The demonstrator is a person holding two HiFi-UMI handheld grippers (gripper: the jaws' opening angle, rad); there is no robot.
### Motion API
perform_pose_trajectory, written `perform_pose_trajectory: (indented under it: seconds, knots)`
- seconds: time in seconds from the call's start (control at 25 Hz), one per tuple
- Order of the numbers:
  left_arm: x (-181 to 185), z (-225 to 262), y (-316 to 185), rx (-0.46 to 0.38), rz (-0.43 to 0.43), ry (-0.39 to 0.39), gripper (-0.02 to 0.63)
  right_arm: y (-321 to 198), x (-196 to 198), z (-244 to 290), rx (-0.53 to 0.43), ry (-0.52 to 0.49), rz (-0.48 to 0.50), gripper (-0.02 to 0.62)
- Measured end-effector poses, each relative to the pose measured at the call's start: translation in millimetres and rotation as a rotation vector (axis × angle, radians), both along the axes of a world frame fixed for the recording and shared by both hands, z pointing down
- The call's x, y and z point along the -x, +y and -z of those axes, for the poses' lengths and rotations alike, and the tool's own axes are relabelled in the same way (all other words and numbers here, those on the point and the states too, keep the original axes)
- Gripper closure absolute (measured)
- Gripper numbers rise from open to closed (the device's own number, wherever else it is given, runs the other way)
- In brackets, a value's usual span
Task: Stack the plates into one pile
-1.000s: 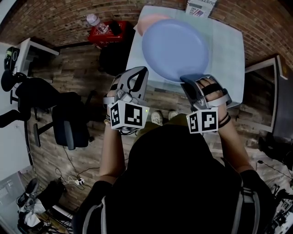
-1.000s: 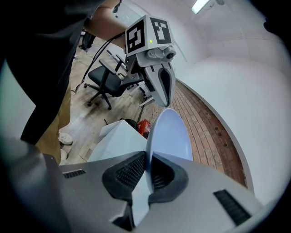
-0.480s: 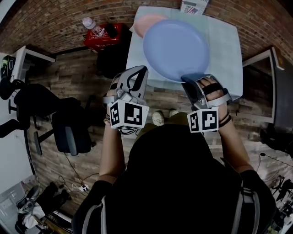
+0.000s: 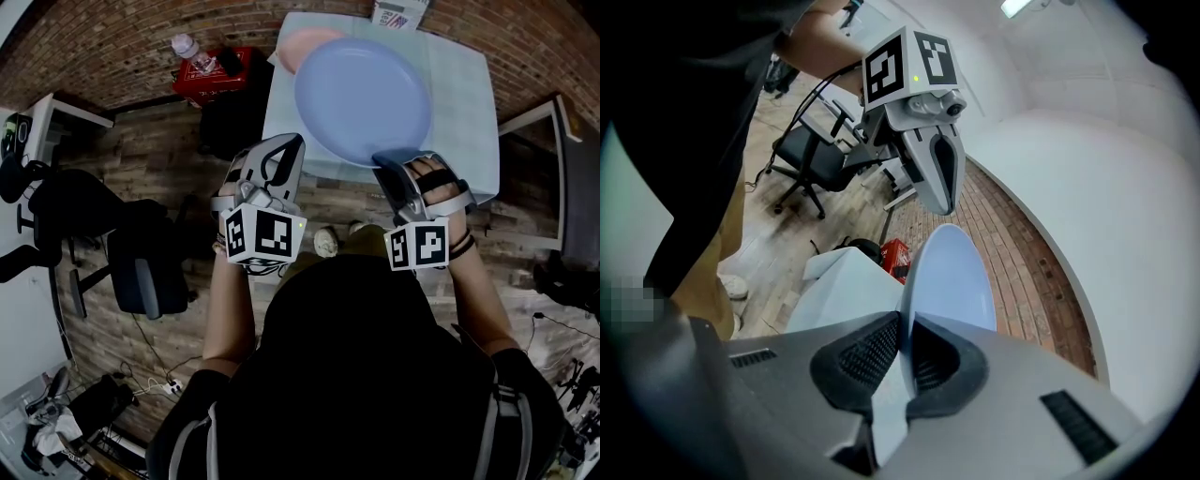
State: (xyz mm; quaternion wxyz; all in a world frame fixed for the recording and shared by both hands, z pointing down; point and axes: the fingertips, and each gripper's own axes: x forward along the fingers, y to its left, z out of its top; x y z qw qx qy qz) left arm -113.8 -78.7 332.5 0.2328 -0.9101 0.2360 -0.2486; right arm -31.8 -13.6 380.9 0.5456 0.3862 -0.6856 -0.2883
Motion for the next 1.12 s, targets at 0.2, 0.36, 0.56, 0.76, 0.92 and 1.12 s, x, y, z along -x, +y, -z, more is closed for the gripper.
perform_pose_trajectory:
  seconds: [0.2,0.36,0.56,0.76,0.92,1.12]
  knots:
    - [-1.0,-1.9,-2.7,0.003,0.002,-0.008,0.583,-3.6,-1.8,-1.9,0.001,-0.005,0.004,0.549]
    - [-2.1,-2.5,-9.6,0.007,0.005,-0.017,0.583,-12.0,-2.9,-4.5,0.010,-0.013,0.009,0.549]
    - [-2.8,-5.5,-26.9,0.011,0.024,-0.022,0.583,-29.6,-4.5,-10.1,0.023,-0.014,0.031,0.549]
    - [-7.5,-6.0,-46.2,0.014,0.042,-0.017,0.583,-52.2,-10.7,-11.1,0.025,-0.010,0.051,0.549]
    - [-13.5,-3.8,-67.3,0.015,0.060,-0.013,0.583,-74.0,-18.8,-7.3,0.024,-0.007,0.064,0.549]
    - [-24.8,-3.2,-88.5,0.018,0.078,-0.009,0.583,-95.9,-31.6,-7.3,0.029,-0.001,0.079,0.549]
